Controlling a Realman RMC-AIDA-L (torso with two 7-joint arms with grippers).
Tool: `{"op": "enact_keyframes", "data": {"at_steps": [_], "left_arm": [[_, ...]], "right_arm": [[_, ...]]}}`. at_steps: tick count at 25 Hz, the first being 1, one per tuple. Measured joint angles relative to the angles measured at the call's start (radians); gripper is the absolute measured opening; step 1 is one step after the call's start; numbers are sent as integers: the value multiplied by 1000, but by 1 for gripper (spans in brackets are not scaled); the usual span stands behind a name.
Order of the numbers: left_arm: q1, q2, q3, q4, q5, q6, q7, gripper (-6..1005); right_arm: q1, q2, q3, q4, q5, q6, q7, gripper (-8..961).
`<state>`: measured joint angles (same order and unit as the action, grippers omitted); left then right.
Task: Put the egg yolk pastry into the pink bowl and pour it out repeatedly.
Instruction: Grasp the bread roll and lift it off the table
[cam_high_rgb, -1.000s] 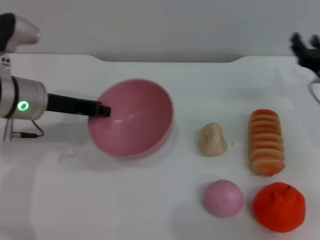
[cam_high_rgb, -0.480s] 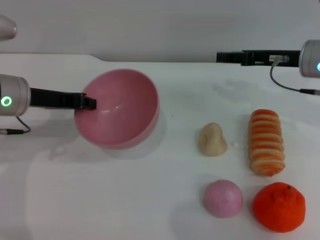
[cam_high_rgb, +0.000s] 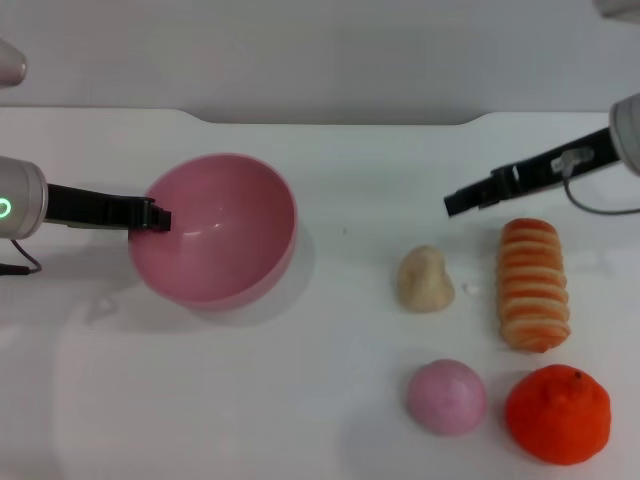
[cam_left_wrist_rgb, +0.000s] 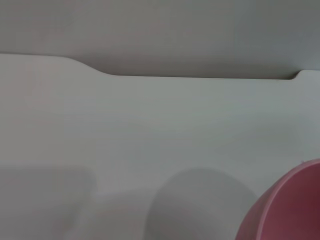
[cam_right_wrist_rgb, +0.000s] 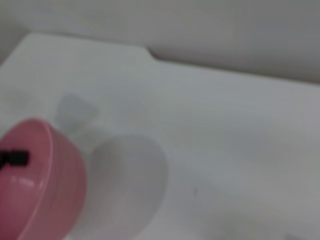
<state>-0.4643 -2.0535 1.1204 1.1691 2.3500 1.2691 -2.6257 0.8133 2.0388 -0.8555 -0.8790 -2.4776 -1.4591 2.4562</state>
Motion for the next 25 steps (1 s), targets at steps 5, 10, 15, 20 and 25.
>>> {"op": "enact_keyframes", "data": {"at_steps": [5, 10, 15, 20, 25], "left_arm": [[2, 0, 4, 6, 1, 4, -6, -2], [-2, 0, 4, 6, 3, 6, -7, -1], [-5, 0, 4, 6, 3, 7, -7, -1], [-8, -1, 5, 6, 3, 7, -7, -2], [-9, 0, 5, 6, 3, 7, -7, -2]], "right_arm": [[2, 12, -88, 17, -16, -4, 29, 564], [3, 30, -165, 38, -39, 30, 49, 564], [6, 34, -223, 80, -36, 106, 69, 563], [24, 36, -254, 144, -12, 177, 69, 564], [25, 37, -317, 184, 29, 233, 65, 564]]}}
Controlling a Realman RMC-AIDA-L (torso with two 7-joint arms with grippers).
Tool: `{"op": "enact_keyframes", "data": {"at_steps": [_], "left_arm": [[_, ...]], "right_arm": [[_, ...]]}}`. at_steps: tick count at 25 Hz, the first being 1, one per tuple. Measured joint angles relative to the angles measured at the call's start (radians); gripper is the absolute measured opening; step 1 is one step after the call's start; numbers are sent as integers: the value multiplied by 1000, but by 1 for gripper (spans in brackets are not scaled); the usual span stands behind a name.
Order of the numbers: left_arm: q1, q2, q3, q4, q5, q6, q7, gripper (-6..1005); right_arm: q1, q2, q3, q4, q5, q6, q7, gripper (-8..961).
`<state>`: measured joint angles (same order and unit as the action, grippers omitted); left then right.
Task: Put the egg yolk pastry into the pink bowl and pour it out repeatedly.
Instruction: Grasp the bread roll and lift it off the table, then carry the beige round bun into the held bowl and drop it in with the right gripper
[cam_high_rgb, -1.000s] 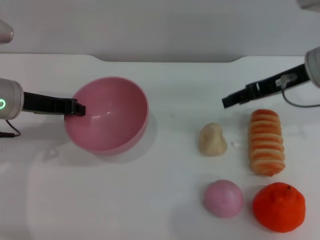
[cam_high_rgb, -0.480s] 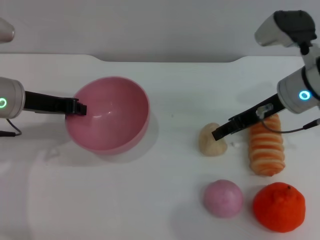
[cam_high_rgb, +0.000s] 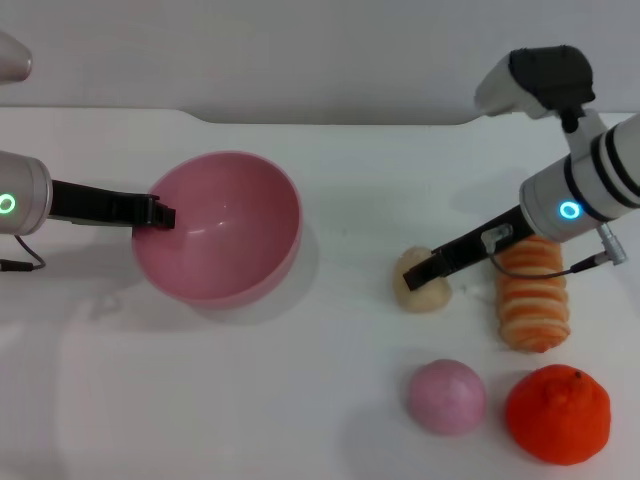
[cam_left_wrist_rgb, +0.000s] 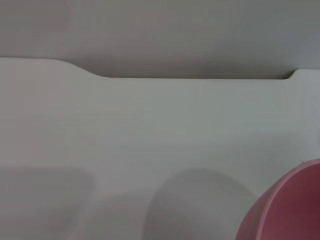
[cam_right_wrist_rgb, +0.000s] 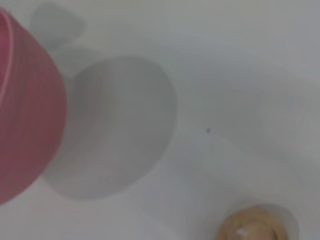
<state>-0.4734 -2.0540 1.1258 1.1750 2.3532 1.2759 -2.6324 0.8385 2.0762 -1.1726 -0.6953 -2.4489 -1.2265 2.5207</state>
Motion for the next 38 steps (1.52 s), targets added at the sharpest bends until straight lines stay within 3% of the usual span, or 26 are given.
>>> {"op": "enact_keyframes", "data": {"at_steps": [2, 5, 10, 21, 26, 31, 38], "left_arm": [[0, 0, 0, 0, 0, -1, 0, -1], [-1, 0, 0, 0, 0, -1, 0, -1], [-1, 0, 2, -2, 0, -2, 0, -1], [-12, 0, 27, -12, 4, -12, 3, -2], [-24, -4, 99, -24, 12, -47, -3, -1], [-58, -9, 185, -79, 7, -106, -28, -1], [-90, -16, 208, -90, -23, -122, -30, -1]], "right_arm": [[-1, -1, -11, 3, 0, 2, -3, 563], [-12, -4, -17, -2, -1, 2, -25, 443], [-57, -5, -6, -68, 4, -3, -68, 351], [-102, -8, 126, -212, 120, -71, -190, 281], [-107, -7, 129, -391, 234, -145, -232, 257], [-65, -6, 75, -521, 310, -228, -241, 218], [8, -4, -126, -450, 275, -223, -260, 155]]}}
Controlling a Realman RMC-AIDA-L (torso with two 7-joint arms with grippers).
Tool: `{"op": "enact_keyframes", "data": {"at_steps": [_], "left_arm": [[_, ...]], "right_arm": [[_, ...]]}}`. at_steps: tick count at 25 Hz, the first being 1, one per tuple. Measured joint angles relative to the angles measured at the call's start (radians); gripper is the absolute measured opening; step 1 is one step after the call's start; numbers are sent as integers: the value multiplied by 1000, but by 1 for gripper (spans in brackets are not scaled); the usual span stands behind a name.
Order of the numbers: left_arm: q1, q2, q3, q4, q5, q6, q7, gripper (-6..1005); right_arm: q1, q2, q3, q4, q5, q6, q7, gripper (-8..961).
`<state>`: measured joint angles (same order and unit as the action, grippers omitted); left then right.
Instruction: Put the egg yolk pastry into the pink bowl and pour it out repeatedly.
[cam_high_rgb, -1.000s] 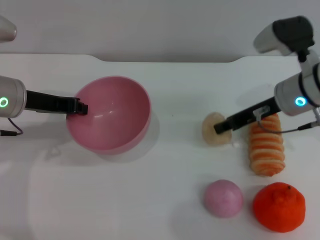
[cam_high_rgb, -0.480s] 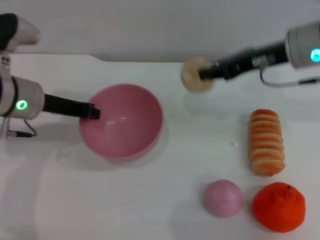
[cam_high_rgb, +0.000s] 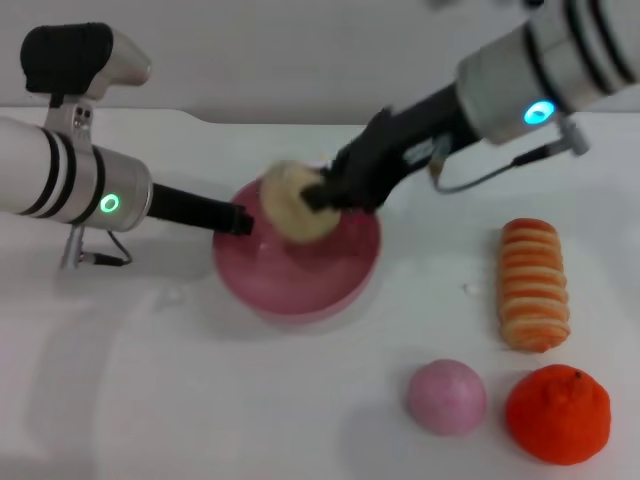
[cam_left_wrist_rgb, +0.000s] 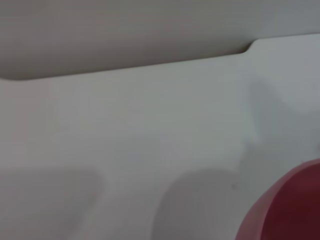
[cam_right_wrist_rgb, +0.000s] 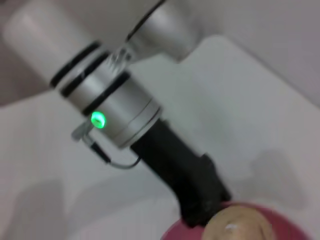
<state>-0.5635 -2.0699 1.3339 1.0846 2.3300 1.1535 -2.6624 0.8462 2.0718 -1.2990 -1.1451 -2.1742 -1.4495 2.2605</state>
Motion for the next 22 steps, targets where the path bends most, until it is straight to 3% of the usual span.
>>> {"op": "enact_keyframes", "data": {"at_steps": [2, 4, 11, 18, 22], "left_arm": [[-1, 1, 3, 2, -19, -7, 0, -1], [-1, 2, 3, 5, -26, -11, 0, -1], [-1, 4, -5, 7, -28, -16, -1, 0], [59, 5, 38, 79, -28, -100, 11, 0], [152, 8, 129, 198, -22, -207, 21, -1]], "right_arm": [[4, 1, -49, 14, -17, 24, -2, 138], [5, 2, -80, 18, -44, 41, -1, 182], [-10, 3, -58, 8, -56, 47, 6, 336], [-97, 2, 164, 5, -24, 128, 16, 528], [-176, -2, 306, 24, -9, 174, 7, 534]]}}
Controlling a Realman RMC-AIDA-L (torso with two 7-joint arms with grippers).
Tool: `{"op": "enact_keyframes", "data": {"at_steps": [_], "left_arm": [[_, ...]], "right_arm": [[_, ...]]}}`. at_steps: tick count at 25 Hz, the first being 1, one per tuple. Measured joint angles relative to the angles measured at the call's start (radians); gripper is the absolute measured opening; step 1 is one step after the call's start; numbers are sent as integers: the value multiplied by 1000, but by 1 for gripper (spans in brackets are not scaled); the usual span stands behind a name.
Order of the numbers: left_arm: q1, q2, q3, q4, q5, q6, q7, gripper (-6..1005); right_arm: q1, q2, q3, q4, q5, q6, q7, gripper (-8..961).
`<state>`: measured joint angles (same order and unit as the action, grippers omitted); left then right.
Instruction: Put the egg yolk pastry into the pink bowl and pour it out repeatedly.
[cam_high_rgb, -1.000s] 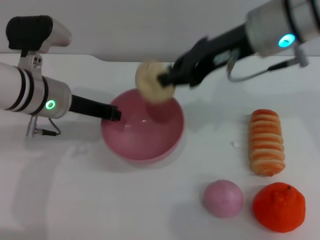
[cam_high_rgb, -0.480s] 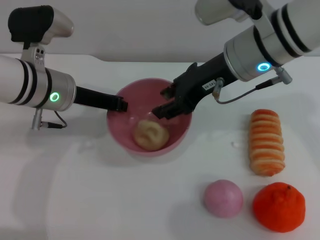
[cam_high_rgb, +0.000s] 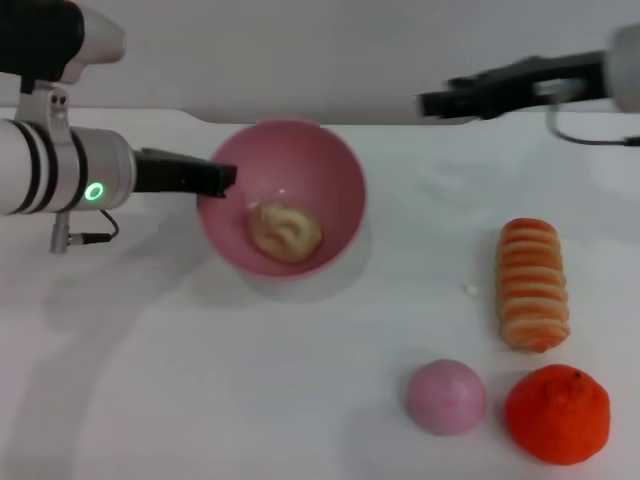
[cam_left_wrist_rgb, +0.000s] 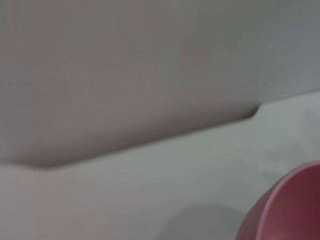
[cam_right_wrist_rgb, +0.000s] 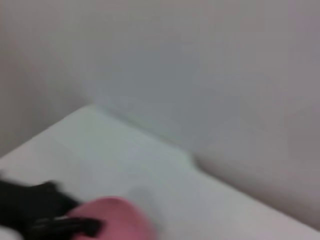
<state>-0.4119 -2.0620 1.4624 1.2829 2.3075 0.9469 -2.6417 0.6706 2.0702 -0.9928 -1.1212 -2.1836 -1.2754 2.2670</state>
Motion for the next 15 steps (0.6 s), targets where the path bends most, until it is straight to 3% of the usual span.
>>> {"op": "enact_keyframes", "data": {"at_steps": [8, 15], "left_arm": [[193, 2, 140, 202, 3, -209, 125, -1], [314, 2, 323, 228, 18, -580, 297, -1]], "right_arm": [[-110, -3, 224, 82, 11, 15, -80, 547], [-150, -4, 276, 110, 25, 12, -90, 559]]}}
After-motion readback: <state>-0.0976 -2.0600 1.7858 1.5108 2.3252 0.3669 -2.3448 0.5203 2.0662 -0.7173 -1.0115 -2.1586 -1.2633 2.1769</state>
